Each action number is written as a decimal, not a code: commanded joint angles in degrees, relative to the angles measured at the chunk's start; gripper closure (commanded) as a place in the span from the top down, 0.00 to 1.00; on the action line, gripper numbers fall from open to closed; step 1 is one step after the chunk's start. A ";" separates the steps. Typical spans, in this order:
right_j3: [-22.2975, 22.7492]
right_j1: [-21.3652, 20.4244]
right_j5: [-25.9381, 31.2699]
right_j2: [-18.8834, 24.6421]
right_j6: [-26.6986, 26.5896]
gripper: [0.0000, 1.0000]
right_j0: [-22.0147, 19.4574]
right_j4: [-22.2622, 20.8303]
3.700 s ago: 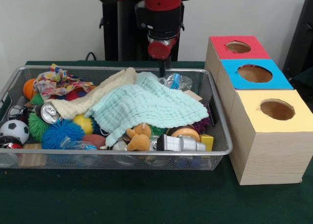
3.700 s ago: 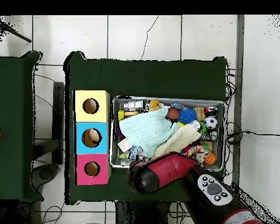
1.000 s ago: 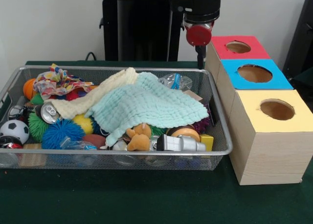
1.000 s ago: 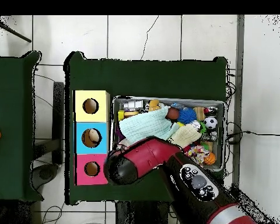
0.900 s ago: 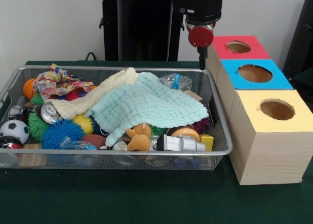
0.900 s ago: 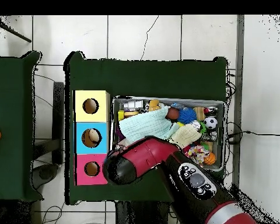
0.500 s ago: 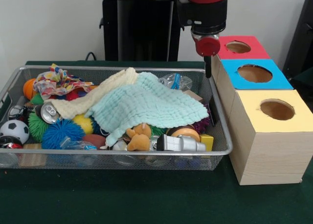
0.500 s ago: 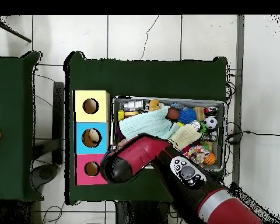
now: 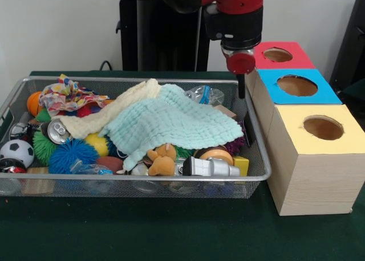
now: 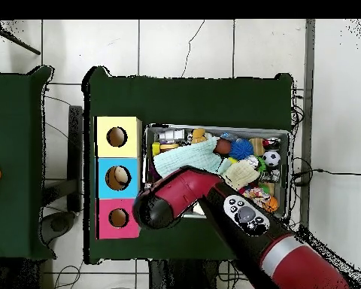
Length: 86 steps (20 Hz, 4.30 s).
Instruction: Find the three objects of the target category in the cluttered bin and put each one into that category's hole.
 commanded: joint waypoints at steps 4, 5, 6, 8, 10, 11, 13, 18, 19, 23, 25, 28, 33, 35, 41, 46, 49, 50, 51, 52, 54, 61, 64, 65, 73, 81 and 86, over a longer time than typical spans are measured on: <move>-7.28 -1.08 14.52 6.07 -23.87 1.00 -4.43 -2.11; -7.27 -1.55 15.57 6.44 -24.69 1.00 -4.90 -2.09; -7.13 -2.00 16.34 6.86 -25.34 1.00 -5.37 -2.13; -7.00 -2.56 16.86 7.26 -24.94 1.00 -5.78 -2.53; -6.83 -2.67 14.87 6.77 -21.62 1.00 -5.41 -3.87; -6.65 -2.58 13.63 6.19 -19.62 1.00 -5.01 -4.71; -5.78 -2.19 10.47 5.03 -14.47 1.00 -3.63 -5.76; -5.10 -0.55 4.96 2.15 -5.75 1.00 0.31 -8.80; -5.16 -0.39 4.71 1.96 -5.57 1.00 0.38 -9.01; -6.62 1.06 3.08 0.89 -4.87 1.00 0.96 -10.71; -6.83 1.67 2.51 0.77 -5.53 1.00 0.61 -11.08; -6.33 1.64 2.57 0.98 -7.01 1.00 -0.27 -10.87; -6.62 2.04 4.06 1.57 -10.43 1.00 -1.62 -10.75; -6.32 1.82 5.06 2.09 -12.33 1.00 -2.47 -10.58; -5.53 0.40 8.54 3.77 -17.73 1.00 -5.06 -9.42; -4.89 -1.21 10.89 4.78 -20.62 1.00 -6.65 -8.84; -4.88 -1.33 10.92 4.90 -20.07 1.00 -6.56 -9.08; -5.01 -1.13 10.71 4.83 -19.61 1.00 -6.37 -9.27; -5.26 -0.83 10.48 4.69 -19.14 1.00 -6.16 -9.52; -5.40 -0.59 10.24 4.61 -18.71 1.00 -5.97 -9.67; -5.33 -0.67 10.03 4.66 -18.21 1.00 -5.81 -9.63; -5.32 -0.82 9.65 4.38 -16.26 1.00 -5.16 -9.31; -5.41 -0.76 9.50 4.21 -15.75 1.00 -4.97 -9.35; -5.45 -0.76 9.50 4.12 -15.67 1.00 -4.88 -9.40; -5.45 1.91 6.65 2.01 -13.00 1.00 -4.95 -11.64; -1.73 -2.32 9.83 3.10 -15.32 1.00 -7.21 -8.75; -0.09 -6.13 13.36 4.65 -19.03 1.00 -9.36 -6.02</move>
